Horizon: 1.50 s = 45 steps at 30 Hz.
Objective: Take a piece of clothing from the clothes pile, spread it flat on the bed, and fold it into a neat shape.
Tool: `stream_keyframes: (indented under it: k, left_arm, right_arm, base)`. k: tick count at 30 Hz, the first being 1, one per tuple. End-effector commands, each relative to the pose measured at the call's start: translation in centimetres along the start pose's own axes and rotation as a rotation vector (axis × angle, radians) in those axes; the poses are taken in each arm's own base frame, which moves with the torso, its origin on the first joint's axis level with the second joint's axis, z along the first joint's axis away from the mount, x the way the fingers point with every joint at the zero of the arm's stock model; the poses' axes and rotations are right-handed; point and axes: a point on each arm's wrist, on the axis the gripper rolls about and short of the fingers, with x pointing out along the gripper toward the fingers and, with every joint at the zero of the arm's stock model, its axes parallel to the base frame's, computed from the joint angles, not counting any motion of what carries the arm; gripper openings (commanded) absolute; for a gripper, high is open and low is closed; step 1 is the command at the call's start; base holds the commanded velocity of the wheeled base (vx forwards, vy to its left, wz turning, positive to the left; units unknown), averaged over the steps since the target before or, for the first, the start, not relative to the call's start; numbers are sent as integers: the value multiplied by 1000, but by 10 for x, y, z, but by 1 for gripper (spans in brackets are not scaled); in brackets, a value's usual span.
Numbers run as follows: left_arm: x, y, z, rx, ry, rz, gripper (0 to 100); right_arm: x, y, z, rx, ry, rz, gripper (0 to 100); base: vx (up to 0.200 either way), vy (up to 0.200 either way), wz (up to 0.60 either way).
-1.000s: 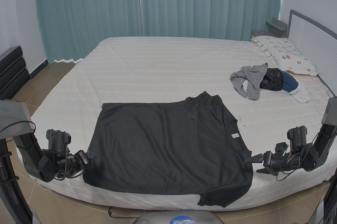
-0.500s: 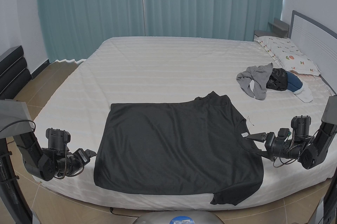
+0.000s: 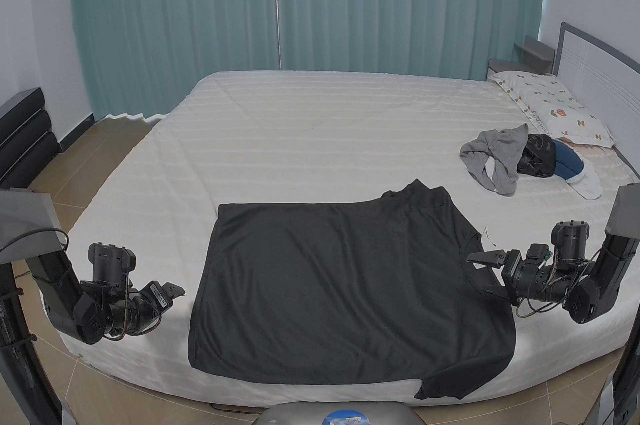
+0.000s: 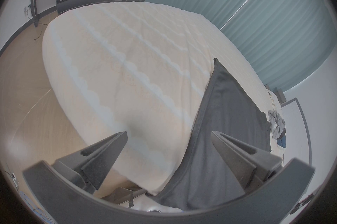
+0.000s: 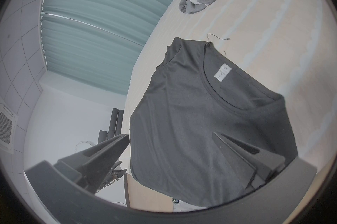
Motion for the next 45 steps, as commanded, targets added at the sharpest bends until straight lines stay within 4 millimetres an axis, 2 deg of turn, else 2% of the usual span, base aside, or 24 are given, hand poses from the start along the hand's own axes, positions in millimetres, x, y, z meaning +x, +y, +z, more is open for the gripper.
stream_keyframes:
  k: [1,9,18,22,30,35,39,41,45]
  left_arm:
    - [0,0,0,1,1,0,100]
    - [-1,-5,-1,-28,-1,-14,100]
    - [-1,-8,-6,-16,11,-14,100]
    - [-1,-8,-5,-17,8,-18,100]
    - [0,-20,17,-33,-74,-66,100]
    - [13,-47,52,-38,-165,-140,100]
    - [30,-61,69,-38,-160,-158,100]
    - [53,-71,78,-34,-146,-166,100]
    - [84,-86,90,-23,-145,-176,100]
  right_arm:
    - [0,-1,-1,1,2,-1,100]
    - [0,-1,-1,1,2,-1,100]
    - [0,-1,-1,2,3,-2,100]
    - [0,-1,-1,2,3,-2,100]
    - [0,-1,-1,1,2,-1,100]
    - [1,-1,-1,1,6,-4,100]
    - [2,-3,-2,5,10,-8,100]
    - [4,-4,-4,6,19,-10,100]
    - [5,-6,-5,7,16,-20,100]
  base:
    - [0,0,0]
    - [0,0,0]
    - [0,-200,0]
    - [0,0,0]
    - [0,0,0]
    - [0,0,0]
    - [0,0,0]
    - [0,0,0]
    - [0,0,0]
